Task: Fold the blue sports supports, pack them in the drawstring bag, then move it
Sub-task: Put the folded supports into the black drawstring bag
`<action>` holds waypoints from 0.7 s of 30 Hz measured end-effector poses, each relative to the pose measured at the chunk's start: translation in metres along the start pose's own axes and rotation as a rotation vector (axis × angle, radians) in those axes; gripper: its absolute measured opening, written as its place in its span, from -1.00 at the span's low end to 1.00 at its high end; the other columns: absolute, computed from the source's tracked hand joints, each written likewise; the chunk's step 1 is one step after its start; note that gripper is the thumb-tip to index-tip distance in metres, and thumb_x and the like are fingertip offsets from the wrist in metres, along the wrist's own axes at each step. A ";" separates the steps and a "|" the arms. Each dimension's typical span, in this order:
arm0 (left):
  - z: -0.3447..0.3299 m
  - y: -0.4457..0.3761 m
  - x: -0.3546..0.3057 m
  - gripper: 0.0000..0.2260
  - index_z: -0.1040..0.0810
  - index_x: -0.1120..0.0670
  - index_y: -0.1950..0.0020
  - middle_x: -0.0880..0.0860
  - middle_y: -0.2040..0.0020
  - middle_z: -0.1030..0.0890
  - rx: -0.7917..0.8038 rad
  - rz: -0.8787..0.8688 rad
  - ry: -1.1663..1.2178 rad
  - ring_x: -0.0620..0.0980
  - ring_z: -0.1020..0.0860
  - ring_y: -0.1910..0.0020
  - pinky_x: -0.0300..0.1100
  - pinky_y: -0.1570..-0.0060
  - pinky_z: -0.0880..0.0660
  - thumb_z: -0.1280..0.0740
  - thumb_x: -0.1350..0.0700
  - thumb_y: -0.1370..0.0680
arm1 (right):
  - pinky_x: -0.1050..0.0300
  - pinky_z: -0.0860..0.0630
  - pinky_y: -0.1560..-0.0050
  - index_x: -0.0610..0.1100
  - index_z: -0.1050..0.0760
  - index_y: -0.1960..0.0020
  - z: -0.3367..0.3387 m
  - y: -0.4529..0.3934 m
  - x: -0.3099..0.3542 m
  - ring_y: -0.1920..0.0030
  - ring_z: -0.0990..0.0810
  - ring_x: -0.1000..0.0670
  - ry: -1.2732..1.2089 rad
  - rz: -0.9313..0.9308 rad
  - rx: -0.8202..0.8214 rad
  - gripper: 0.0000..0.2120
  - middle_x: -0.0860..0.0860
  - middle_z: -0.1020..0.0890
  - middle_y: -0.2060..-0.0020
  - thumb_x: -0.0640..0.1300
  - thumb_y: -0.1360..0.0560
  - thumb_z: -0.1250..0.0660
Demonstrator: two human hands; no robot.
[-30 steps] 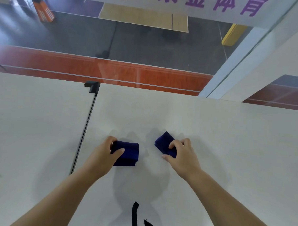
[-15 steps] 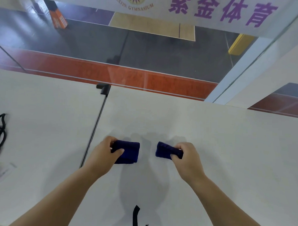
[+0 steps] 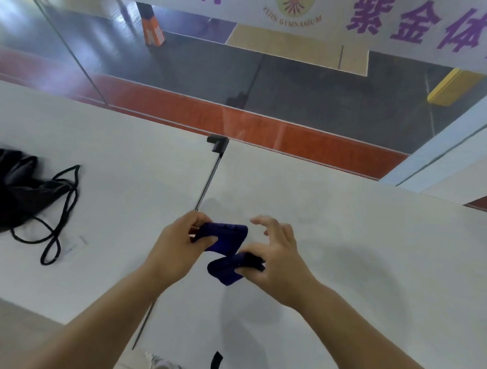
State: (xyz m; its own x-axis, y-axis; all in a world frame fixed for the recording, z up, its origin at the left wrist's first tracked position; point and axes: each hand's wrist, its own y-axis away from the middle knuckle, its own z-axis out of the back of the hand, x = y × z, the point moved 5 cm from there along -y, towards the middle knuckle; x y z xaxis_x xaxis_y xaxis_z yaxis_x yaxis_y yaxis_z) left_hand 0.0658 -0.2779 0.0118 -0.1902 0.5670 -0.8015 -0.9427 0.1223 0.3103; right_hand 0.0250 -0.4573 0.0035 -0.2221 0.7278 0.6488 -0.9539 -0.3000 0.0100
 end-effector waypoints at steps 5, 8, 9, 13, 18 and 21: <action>0.023 0.013 0.003 -0.76 -0.51 -0.11 0.11 -0.15 0.12 -0.64 0.052 -0.069 0.054 -0.22 -0.59 0.07 -0.37 0.13 -0.50 -0.38 0.26 -0.48 | -0.05 -0.16 -0.39 -0.07 -0.59 -0.04 -0.018 -0.021 0.029 -0.45 -0.17 -0.07 0.073 0.060 0.139 -0.77 0.03 -0.36 -0.42 -0.01 -0.42 -0.42; 0.044 0.023 0.011 -0.78 -0.52 -0.09 0.08 -0.11 0.12 -0.64 0.069 -0.094 0.044 -0.24 -0.59 0.06 -0.40 0.13 -0.50 -0.38 0.26 -0.49 | 0.14 -0.45 -0.09 -0.15 -0.59 0.04 -0.027 -0.026 0.053 -0.07 -0.52 -0.02 0.018 0.112 0.077 -0.81 0.00 -0.56 -0.14 -0.10 -0.37 -0.43; 0.052 0.027 0.017 -0.80 -0.53 -0.07 0.06 -0.11 0.09 -0.64 0.079 -0.094 0.043 -0.22 -0.59 0.05 -0.38 0.11 -0.51 -0.37 0.25 -0.50 | 0.22 -0.45 0.00 -0.15 -0.59 0.04 -0.032 -0.026 0.061 0.00 -0.53 -0.01 0.014 0.102 0.077 -0.81 0.01 -0.57 -0.10 -0.11 -0.37 -0.42; 0.091 0.047 0.050 -0.83 -0.52 -0.09 -0.06 -0.15 -0.03 -0.59 0.139 -0.154 -0.123 -0.21 -0.56 -0.03 -0.24 -0.05 -0.53 -0.34 0.15 -0.53 | 0.27 -0.44 0.21 -0.14 -0.58 0.10 -0.057 -0.025 0.109 0.18 -0.53 -0.01 0.142 0.179 0.081 -0.78 -0.01 -0.60 0.08 -0.03 -0.35 -0.33; 0.166 0.079 0.103 -0.80 -0.52 -0.08 -0.17 -0.18 -0.06 -0.54 0.112 -0.187 -0.327 -0.21 -0.53 -0.04 -0.18 -0.08 -0.51 -0.30 0.01 -0.55 | 0.15 -0.48 0.32 -0.11 -0.54 0.18 -0.100 -0.031 0.172 0.28 -0.50 -0.01 0.291 0.187 0.069 -0.79 0.00 -0.57 0.21 0.03 -0.36 -0.31; 0.216 0.097 0.133 -0.84 -0.54 -0.08 -0.11 -0.19 -0.01 -0.54 0.072 -0.183 -0.424 -0.21 -0.54 0.02 -0.16 -0.05 -0.52 -0.29 -0.03 -0.54 | 0.19 -0.45 0.29 -0.10 -0.54 0.16 -0.124 -0.039 0.205 0.24 -0.48 0.01 0.328 0.153 0.045 -0.78 0.01 -0.58 0.18 0.05 -0.37 -0.31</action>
State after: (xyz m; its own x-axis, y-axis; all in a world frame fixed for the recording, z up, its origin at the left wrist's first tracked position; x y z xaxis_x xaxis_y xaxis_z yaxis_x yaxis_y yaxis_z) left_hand 0.0077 -0.0147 0.0456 0.1206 0.8120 -0.5711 -0.9260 0.2993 0.2300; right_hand -0.0087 -0.2201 0.0420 -0.4213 0.8294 0.3668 -0.8965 -0.4420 -0.0304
